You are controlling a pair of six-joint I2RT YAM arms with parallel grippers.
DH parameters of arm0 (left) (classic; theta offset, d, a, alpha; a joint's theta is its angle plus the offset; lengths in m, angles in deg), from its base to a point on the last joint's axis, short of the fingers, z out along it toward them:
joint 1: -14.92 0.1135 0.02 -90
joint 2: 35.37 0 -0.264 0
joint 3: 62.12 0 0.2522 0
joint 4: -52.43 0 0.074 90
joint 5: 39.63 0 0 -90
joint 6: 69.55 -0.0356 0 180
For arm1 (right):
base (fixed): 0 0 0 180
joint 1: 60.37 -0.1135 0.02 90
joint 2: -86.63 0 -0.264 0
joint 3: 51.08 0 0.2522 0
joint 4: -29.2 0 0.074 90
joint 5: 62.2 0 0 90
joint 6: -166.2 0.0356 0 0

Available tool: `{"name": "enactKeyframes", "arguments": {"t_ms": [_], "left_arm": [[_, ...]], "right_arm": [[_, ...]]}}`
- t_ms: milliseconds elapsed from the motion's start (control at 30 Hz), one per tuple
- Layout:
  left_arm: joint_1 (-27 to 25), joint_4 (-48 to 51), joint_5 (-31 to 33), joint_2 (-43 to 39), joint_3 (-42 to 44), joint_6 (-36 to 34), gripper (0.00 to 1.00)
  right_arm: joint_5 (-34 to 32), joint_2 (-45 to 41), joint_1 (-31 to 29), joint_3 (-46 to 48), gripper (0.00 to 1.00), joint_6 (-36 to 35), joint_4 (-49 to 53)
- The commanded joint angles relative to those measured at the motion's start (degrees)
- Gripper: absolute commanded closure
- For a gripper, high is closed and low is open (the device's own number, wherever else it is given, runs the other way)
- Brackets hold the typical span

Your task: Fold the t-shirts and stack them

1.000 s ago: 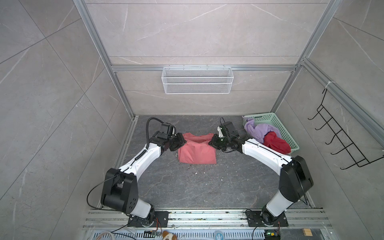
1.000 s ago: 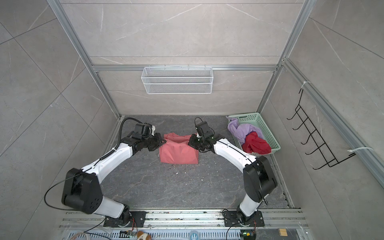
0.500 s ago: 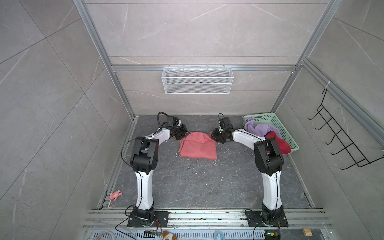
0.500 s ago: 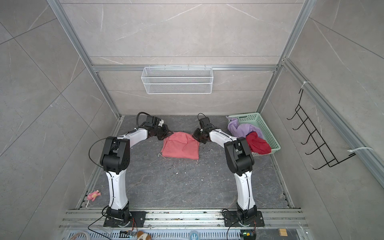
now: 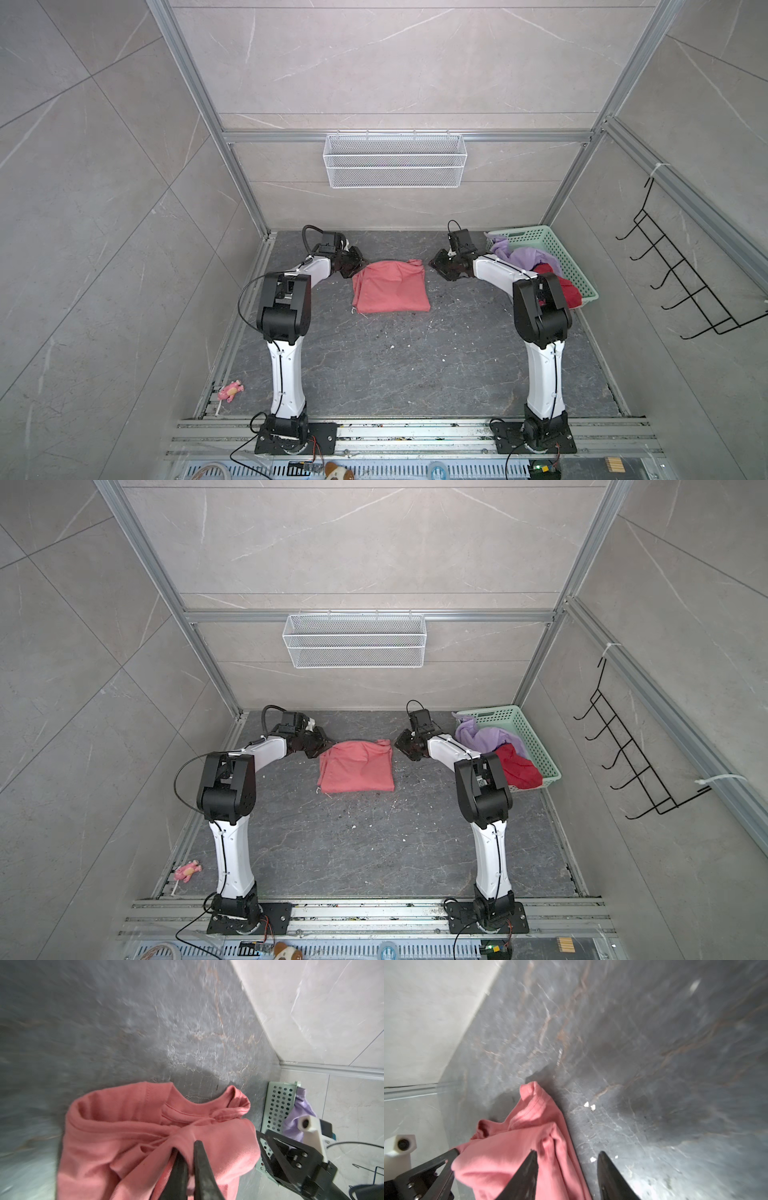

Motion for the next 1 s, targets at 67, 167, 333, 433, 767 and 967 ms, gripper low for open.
{"name": "enactKeyframes", "arguments": {"t_ms": [67,167,333,433,767,967], "left_arm": [[0.4,-1.2,1.2,-6.6,1.6,0.7,0.86],[0.5,-0.2,2.9,-8.0,2.8,0.8,0.76],[0.3,4.3,13.4,-13.3,6.7,-0.1,0.65],[-0.2,5.1,16.2,-16.5,8.4,-1.7,0.62],[-4.1,11.7,12.8,-12.7,3.7,-8.3,0.58],[-4.1,11.4,11.9,-10.7,4.0,-13.7,0.49]], "right_arm": [[0.2,-9.0,-1.4,4.3,0.51,-3.2,-1.5],[-0.2,-11.4,-3.5,6.0,0.51,-4.7,-1.3],[-2.0,-10.9,-7.6,3.6,0.50,-7.6,0.3],[-3.8,-8.3,-10.0,0.0,0.50,-9.4,2.6],[-6.3,1.6,-13.5,-8.3,0.49,-10.6,5.4],[-8.0,1.4,-14.0,-6.8,0.42,-12.2,5.2]]}}
